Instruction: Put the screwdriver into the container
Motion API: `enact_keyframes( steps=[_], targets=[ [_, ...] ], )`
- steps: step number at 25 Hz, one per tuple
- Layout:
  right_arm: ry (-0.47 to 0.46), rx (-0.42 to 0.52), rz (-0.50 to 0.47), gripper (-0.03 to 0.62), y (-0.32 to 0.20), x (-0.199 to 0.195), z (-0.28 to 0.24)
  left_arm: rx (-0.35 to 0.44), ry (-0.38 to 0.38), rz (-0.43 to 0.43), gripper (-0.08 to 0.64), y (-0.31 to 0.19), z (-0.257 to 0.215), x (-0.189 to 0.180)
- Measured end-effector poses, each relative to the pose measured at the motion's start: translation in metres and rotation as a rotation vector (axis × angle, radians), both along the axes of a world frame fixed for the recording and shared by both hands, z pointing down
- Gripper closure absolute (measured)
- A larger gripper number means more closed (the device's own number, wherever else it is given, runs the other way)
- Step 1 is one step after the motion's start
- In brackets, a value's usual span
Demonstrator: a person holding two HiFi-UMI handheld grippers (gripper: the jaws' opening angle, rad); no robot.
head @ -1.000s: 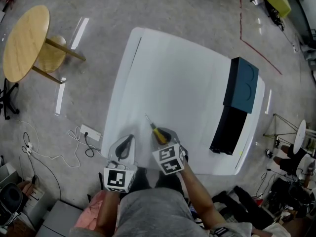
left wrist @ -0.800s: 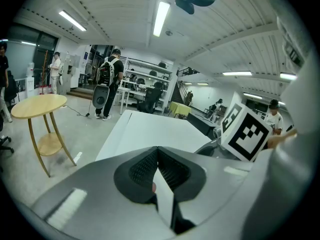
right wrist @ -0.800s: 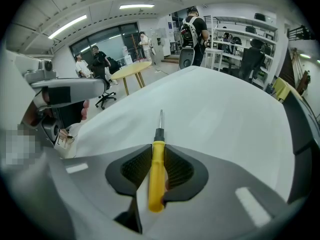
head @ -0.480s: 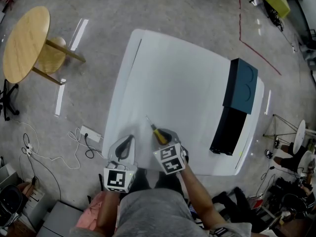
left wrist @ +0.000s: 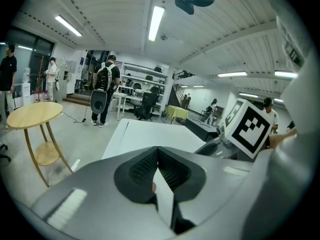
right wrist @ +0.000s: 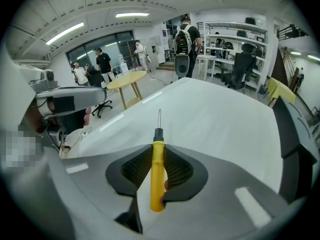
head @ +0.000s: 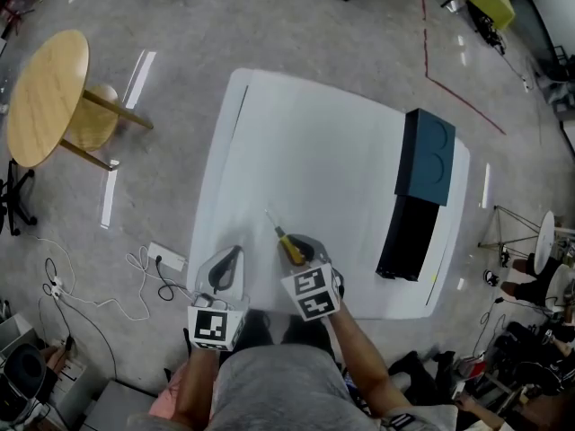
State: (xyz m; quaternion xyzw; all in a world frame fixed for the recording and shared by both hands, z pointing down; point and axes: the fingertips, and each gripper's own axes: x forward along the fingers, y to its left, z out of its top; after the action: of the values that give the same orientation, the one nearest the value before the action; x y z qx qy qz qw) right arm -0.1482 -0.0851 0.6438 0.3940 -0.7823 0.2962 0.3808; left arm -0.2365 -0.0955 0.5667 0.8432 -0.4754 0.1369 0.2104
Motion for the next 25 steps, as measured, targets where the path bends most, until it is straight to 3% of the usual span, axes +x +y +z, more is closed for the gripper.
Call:
enact_keyframes(
  steps=[9,25],
  targets=[
    [-0.021,0.096,0.108,0.517,-0.009,0.022,-0.058,0.077,0.016,0.068,0.548,-0.015,-0.043,0.020],
    [-0.027,0.271,0.396,0.517,0.013,0.082,-0.134,0.227,0.064,0.334,0.548,-0.012,-0.105,0.089]
  ],
)
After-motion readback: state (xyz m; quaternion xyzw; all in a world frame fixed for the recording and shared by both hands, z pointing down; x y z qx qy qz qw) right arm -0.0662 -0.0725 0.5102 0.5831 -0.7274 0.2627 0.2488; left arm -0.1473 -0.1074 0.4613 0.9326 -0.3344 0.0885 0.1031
